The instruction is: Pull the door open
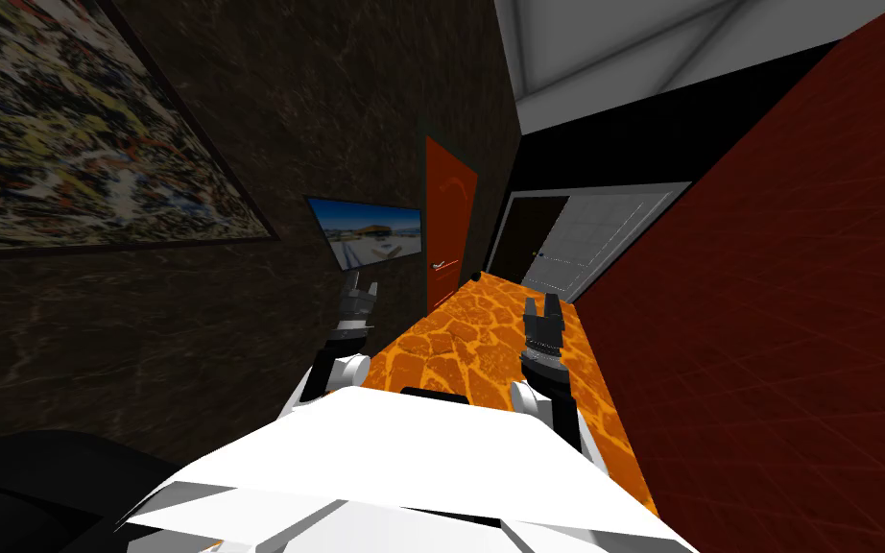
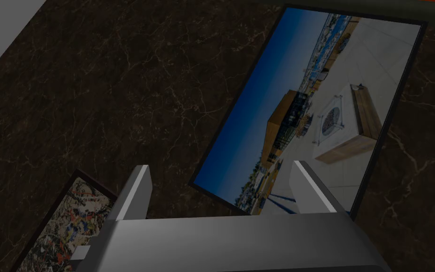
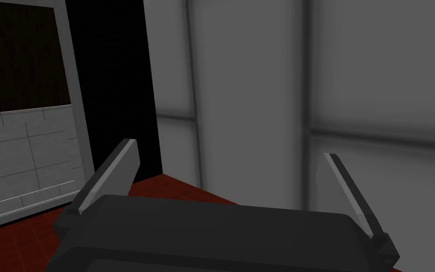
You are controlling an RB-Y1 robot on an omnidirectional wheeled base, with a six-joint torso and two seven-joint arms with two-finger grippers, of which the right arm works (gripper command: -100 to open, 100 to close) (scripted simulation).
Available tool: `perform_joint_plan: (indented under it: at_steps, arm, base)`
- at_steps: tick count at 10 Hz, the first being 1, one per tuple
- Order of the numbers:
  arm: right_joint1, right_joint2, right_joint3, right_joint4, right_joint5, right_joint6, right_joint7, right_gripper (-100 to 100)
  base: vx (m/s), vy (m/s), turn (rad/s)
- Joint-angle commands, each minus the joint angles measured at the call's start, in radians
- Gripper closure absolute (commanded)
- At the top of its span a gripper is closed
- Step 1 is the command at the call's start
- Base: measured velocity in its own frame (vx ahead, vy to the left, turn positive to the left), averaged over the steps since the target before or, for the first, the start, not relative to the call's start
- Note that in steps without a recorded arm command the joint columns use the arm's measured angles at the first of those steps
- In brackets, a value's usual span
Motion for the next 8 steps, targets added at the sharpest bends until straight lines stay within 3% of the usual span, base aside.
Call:
perform_joint_plan:
  at_steps: [1, 8]
  arm:
    - [-0.01, -0.008, 0.0, 0.029, 0.005, -0.006, -0.012, -100]
    - [-0.065, -0.052, -0.002, 0.186, 0.032, -0.042, -0.08, -100]
  base:
    - [0.052, 0.001, 0.092]
    - [0.108, -0.009, 0.116]
